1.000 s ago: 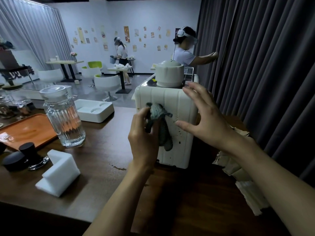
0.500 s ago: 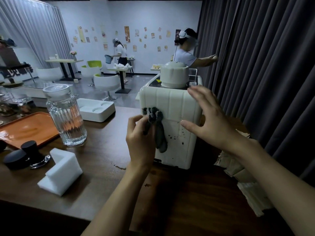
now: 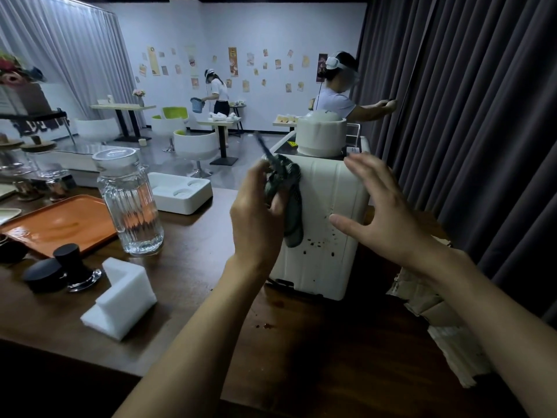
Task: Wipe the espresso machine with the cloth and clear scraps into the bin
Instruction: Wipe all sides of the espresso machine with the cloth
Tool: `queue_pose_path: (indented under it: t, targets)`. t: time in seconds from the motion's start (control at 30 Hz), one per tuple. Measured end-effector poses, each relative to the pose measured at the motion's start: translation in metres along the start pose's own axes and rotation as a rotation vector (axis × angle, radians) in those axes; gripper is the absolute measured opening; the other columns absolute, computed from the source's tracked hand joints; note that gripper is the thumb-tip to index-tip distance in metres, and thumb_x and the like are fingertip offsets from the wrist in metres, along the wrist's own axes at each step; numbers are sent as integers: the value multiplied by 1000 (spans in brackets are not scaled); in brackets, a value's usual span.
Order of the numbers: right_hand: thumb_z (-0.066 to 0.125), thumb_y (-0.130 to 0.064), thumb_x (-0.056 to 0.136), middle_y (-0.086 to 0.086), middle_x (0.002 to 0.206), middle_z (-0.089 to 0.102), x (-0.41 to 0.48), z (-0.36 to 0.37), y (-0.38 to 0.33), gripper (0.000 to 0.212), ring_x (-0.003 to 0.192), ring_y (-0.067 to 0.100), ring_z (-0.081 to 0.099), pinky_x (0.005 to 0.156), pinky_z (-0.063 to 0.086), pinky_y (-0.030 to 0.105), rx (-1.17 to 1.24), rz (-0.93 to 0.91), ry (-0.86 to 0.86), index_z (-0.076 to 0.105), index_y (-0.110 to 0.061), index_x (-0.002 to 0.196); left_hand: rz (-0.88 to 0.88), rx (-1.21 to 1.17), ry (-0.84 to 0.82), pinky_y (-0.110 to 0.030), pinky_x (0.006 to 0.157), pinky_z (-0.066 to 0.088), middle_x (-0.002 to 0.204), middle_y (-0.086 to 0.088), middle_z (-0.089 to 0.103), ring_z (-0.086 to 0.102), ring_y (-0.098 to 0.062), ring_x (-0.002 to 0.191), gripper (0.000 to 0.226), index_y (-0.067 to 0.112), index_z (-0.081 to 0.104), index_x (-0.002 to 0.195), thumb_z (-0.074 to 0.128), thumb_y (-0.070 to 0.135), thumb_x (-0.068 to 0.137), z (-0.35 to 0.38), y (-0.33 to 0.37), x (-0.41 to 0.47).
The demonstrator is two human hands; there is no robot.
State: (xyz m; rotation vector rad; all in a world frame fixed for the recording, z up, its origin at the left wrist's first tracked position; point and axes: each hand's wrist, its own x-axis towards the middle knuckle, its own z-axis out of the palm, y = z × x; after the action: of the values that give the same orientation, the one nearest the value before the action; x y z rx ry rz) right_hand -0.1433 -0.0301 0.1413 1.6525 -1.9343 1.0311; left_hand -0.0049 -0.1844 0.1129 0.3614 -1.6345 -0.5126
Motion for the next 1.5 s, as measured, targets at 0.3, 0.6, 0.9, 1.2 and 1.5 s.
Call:
queue_pose_path:
  t: [0.3,0.6,0.9,1.2,1.5]
  targets:
    - [68,-48,78,-1,153,27,-1,0,0,85,143,11,22,115,27,36,-12,10,-5,34,-16,148,217,153,-161,-41,55,56,104,-19,61,65,-29,75,23,3,71,107,61,16,91,8,1,-20]
    - [77,-32,79,-12,162,1,-5,-16,0,96,149,4,-2,119,20,36,-20,22,-178,17,-28,154,190,68,-232,-39,77,58,121,-20,55,64,-31,100,37,4,65,125,63,13,89,13,11,-28]
    - [56,9,75,-9,163,6,-9,-17,-2,94,149,2,2,112,9,6,90,44,-157,15,-20,154,207,57,-271,-35,59,55,93,-14,59,60,-20,76,25,2,72,110,62,6,87,18,17,-40]
    - [63,-1,81,-13,162,3,-9,-21,-4,90,148,1,0,103,12,-3,97,56,-184,16,-24,154,223,56,-318,-37,60,56,93,-13,58,59,-19,76,27,3,72,110,60,12,87,23,20,-47]
    - [74,-28,84,-25,159,-6,-13,-26,6,93,143,-6,0,99,6,-3,42,109,-224,10,-45,149,201,53,-321,-22,65,47,90,-12,56,50,-11,76,34,2,72,110,73,-7,77,27,23,-48]
